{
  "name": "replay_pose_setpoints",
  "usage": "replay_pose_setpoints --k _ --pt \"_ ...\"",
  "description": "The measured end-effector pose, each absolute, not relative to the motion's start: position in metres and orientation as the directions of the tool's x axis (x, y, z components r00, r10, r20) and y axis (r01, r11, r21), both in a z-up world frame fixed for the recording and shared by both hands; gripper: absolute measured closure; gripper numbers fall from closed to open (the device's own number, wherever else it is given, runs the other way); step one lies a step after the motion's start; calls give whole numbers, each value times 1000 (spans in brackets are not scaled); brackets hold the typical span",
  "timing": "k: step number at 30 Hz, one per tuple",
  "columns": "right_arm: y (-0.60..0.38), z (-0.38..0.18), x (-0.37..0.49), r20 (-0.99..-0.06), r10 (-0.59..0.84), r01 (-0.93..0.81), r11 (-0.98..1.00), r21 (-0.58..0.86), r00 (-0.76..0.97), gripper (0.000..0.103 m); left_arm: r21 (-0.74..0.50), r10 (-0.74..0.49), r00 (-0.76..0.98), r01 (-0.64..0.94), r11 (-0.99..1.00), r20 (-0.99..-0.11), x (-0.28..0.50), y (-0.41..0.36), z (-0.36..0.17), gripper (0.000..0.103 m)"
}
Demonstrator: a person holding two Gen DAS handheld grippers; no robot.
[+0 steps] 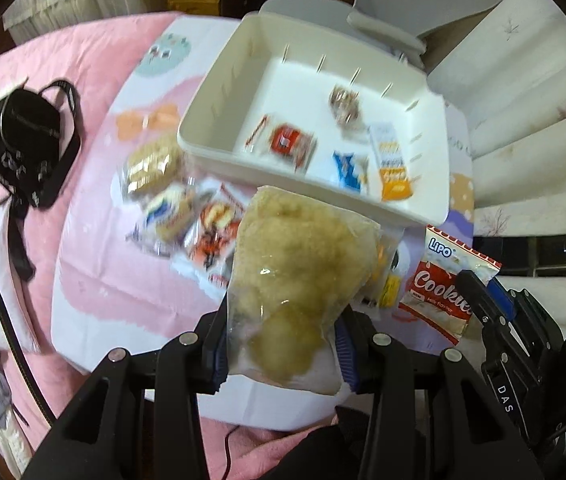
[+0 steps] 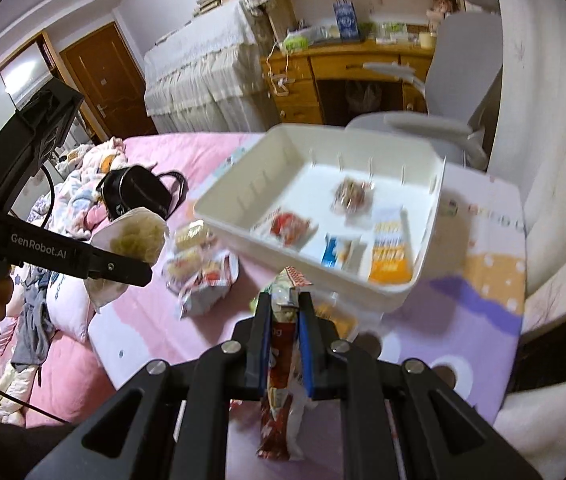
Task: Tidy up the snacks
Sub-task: 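Lift and carry both held snacks over the white tray, then open both grippers to drop the snacks into the tray and withdraw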
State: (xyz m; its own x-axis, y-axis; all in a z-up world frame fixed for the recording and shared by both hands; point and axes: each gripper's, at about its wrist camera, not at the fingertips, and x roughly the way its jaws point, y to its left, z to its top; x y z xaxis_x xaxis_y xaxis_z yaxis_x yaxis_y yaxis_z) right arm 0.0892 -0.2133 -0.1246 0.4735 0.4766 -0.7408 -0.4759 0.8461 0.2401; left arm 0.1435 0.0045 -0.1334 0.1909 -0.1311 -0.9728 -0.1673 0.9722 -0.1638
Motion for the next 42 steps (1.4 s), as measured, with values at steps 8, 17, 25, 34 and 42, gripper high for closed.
replay_pose_setpoints --k 8,17,25,34,42 --pt "-221 -107 123 -692 459 -460 864 203 557 91 -143 -110 263 -112 983 -958 183 -6 -112 61" --pt "-230 -121 152 -660 431 -428 886 178 616 91 -138 -117 363 -32 990 -924 221 -24 -107 61" --pt "-232 -141 172 -692 401 -386 903 189 600 89 -176 -143 396 -48 983 -907 233 -25 -109 47" --pt "-236 -136 164 -691 406 -370 904 211 598 61 -177 -131 360 -97 979 -924 216 -14 -109 41" --pt "-243 -127 141 -691 398 -356 910 213 603 57 -190 -148 342 -92 977 -928 180 -8 -110 41"
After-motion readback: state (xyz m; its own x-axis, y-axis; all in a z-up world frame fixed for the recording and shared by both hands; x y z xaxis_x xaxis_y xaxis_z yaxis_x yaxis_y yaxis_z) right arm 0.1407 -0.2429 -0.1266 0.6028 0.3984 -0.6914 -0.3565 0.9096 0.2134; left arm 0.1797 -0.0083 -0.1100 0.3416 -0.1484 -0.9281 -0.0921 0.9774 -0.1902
